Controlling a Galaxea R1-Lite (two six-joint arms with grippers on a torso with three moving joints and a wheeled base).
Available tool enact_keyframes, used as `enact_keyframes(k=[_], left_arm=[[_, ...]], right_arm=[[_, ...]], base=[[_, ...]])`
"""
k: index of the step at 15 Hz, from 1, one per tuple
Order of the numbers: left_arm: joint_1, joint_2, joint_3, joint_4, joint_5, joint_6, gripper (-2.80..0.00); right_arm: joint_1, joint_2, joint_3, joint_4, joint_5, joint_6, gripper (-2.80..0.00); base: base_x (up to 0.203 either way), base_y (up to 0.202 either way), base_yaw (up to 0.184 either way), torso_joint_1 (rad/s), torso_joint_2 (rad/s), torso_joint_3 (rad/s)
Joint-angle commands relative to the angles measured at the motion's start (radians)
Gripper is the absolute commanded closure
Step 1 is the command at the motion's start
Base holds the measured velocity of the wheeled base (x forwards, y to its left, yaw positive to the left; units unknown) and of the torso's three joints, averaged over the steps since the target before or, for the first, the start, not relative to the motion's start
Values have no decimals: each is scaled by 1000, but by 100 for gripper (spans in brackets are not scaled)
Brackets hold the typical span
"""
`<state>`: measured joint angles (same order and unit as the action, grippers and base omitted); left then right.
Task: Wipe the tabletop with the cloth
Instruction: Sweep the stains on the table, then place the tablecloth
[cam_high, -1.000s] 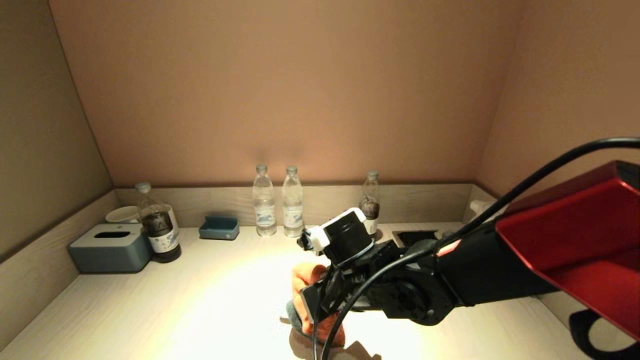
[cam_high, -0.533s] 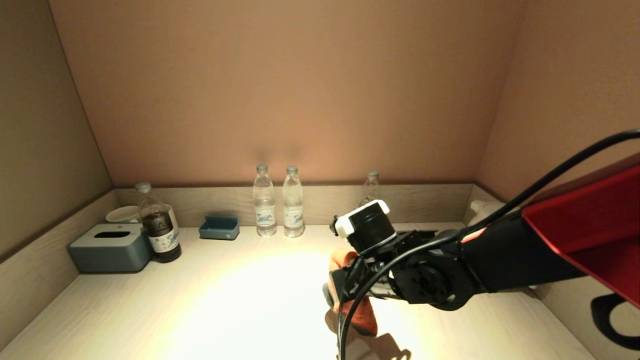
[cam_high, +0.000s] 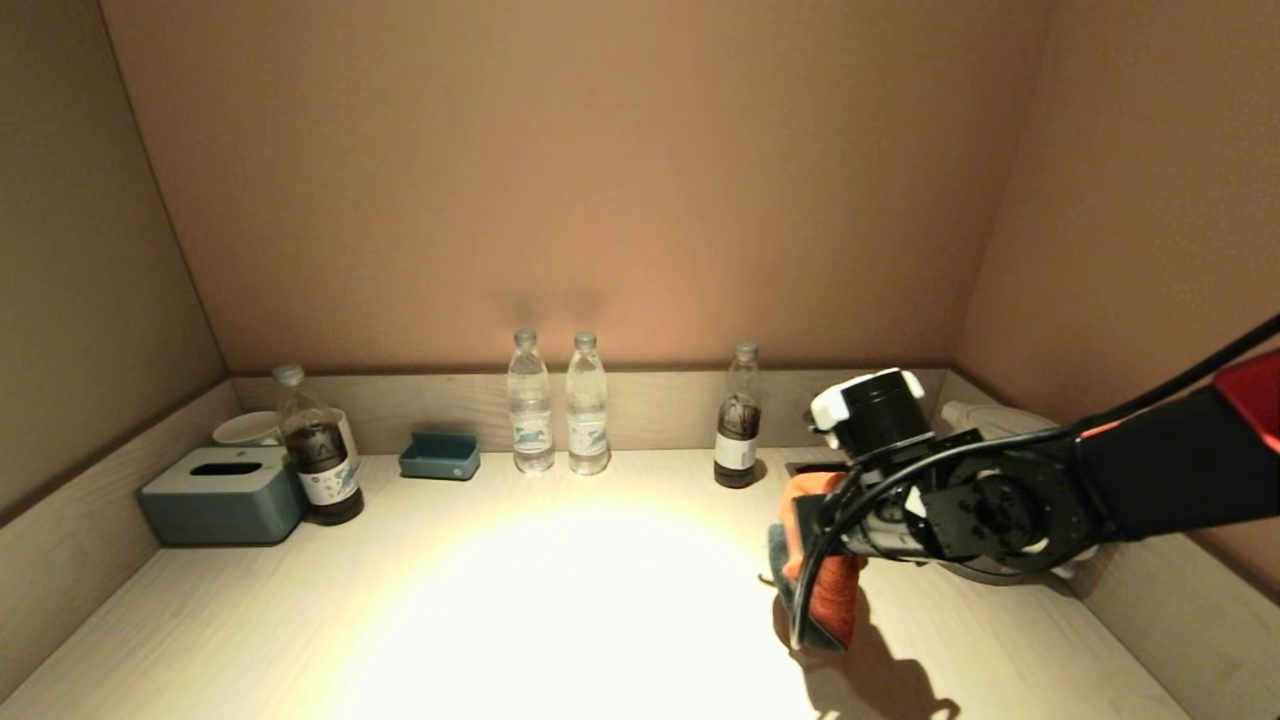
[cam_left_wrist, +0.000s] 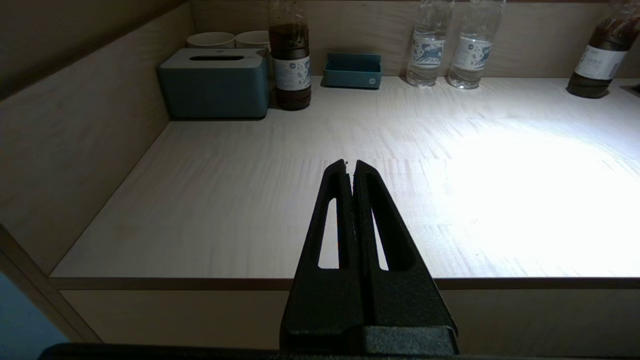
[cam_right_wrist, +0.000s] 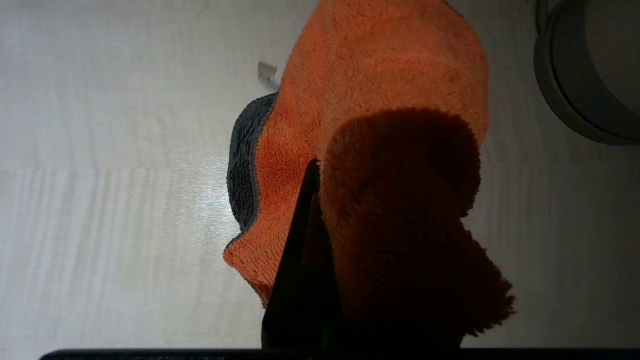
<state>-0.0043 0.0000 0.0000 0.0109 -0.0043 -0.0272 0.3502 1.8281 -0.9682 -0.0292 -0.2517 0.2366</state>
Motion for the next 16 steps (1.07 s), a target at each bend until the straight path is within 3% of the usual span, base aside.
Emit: enact_keyframes(k=[1, 9, 14, 16], left_arm=[[1, 0, 0, 0, 0, 0, 0], [1, 0, 0, 0, 0, 0, 0], [1, 0, 0, 0, 0, 0, 0], [1, 0, 0, 0, 0, 0, 0]], right_arm=[[-121, -33, 33, 27, 23, -12, 0], [-439, -90, 159, 34, 143, -156, 0], [-553, -107, 217, 34, 150, -237, 0], [-554, -106, 217, 34, 153, -240, 0]], base=[[0, 0, 0, 0, 0, 0], [0, 0, 0, 0, 0, 0], [0, 0, 0, 0, 0, 0], [0, 0, 0, 0, 0, 0]])
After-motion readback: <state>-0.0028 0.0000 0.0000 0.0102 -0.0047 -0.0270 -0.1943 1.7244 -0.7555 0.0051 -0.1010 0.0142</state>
